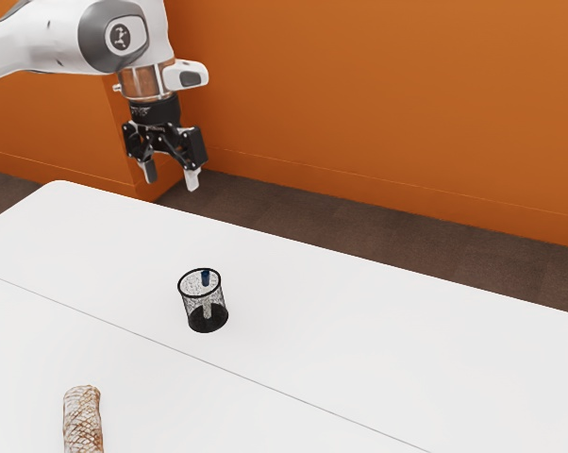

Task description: Take the marker out of the pen holder and place it to the left of the pen holder.

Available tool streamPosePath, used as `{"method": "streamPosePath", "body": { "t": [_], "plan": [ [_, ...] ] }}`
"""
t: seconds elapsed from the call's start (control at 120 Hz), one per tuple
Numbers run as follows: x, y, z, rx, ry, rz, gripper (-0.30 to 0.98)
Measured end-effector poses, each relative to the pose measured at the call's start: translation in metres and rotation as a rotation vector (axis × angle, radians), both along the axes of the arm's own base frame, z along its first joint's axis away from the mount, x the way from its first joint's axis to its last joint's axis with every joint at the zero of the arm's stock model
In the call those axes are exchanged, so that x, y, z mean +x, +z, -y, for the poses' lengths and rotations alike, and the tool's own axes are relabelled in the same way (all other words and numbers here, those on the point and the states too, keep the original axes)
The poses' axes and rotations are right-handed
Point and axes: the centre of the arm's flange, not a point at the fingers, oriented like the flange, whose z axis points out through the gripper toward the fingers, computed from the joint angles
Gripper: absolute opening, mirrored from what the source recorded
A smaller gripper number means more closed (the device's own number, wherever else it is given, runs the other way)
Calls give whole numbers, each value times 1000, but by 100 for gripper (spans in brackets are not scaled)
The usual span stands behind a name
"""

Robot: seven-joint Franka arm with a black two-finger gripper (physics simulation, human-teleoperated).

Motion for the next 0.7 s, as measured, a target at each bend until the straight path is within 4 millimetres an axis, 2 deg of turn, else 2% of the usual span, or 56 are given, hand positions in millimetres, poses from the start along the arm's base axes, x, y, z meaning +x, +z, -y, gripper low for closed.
{"method": "streamPosePath", "body": {
  "t": [0.1,0.2,0.292,0.392,0.508,0.633,0.7],
  "plan": [
    [4,-14,-3,2,5,-24,67],
    [12,-42,-12,6,20,-67,67],
    [10,-78,-19,8,35,-109,67],
    [8,-108,-27,9,52,-119,67],
    [17,-141,-27,19,52,-104,67],
    [28,-165,-26,29,49,-90,67],
    [31,-171,-25,32,46,-81,67]
  ]
}}
